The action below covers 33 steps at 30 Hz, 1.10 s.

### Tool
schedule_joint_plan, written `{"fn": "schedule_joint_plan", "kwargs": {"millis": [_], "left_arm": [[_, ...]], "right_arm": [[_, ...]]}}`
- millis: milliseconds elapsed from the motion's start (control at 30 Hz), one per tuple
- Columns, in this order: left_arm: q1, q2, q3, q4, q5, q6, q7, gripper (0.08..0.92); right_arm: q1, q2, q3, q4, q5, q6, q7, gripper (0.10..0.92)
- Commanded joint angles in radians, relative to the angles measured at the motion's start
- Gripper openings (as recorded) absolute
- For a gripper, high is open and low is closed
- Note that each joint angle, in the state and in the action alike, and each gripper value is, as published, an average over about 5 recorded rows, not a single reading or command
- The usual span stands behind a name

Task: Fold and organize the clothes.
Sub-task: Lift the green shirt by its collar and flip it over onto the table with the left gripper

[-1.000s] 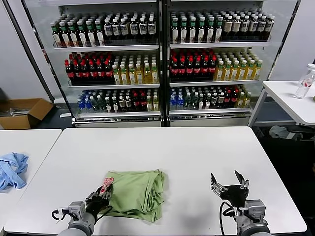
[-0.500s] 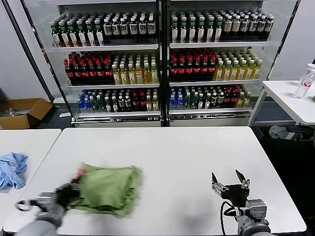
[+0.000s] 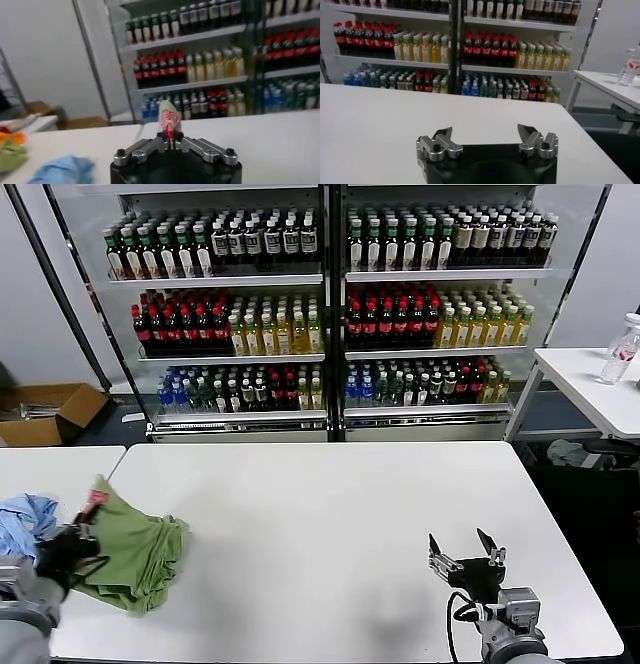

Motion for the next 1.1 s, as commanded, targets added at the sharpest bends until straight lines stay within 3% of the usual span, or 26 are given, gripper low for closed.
{"fn": "schedule_joint_plan", "kwargs": {"millis": [33, 267, 500, 600, 733, 833, 967, 1100], "left_arm": [[-0.037, -0.325, 0.803, -0.138, 0.063, 0.004, -0.022, 0.112], [-0.129, -0.392, 0.816, -0.043, -0.008, -0.001, -0.06, 0.112], [-0.334, -0.467, 0.747, 0.155, -0.035, -0.098, -0.184, 0.112], [-0.352, -0.478, 0.756, 0.155, -0.026, -0.107, -0.203, 0.113], [-0.289, -0.429, 0.792, 0.113, 0.107, -0.115, -0.129, 0.154], [-0.257, -0.372, 0.753, 0.107, 0.221, -0.122, -0.033, 0.238], [-0.225, -0.263, 0.588, 0.091, 0.289, -0.172, 0.048, 0.351], [-0.17, -0.156, 0.377, 0.13, 0.492, -0.327, 0.136, 0.472]], "right_arm": [[-0.013, -0.001, 0.017, 0.006, 0.0, 0.0, 0.001, 0.823], [-0.013, 0.0, 0.024, 0.009, -0.001, -0.001, 0.003, 0.822], [-0.005, -0.005, 0.027, 0.009, -0.001, -0.004, 0.003, 0.823], [0.006, -0.011, 0.024, 0.01, -0.001, -0.005, 0.0, 0.823], [0.047, -0.019, 0.004, -0.012, 0.0, -0.007, -0.008, 0.823], [0.115, -0.015, -0.046, -0.057, 0.003, -0.008, -0.019, 0.823], [0.244, 0.018, -0.186, -0.15, 0.053, -0.021, -0.026, 0.823], [0.352, 0.088, -0.352, -0.265, 0.151, -0.041, -0.009, 0.823]]}}
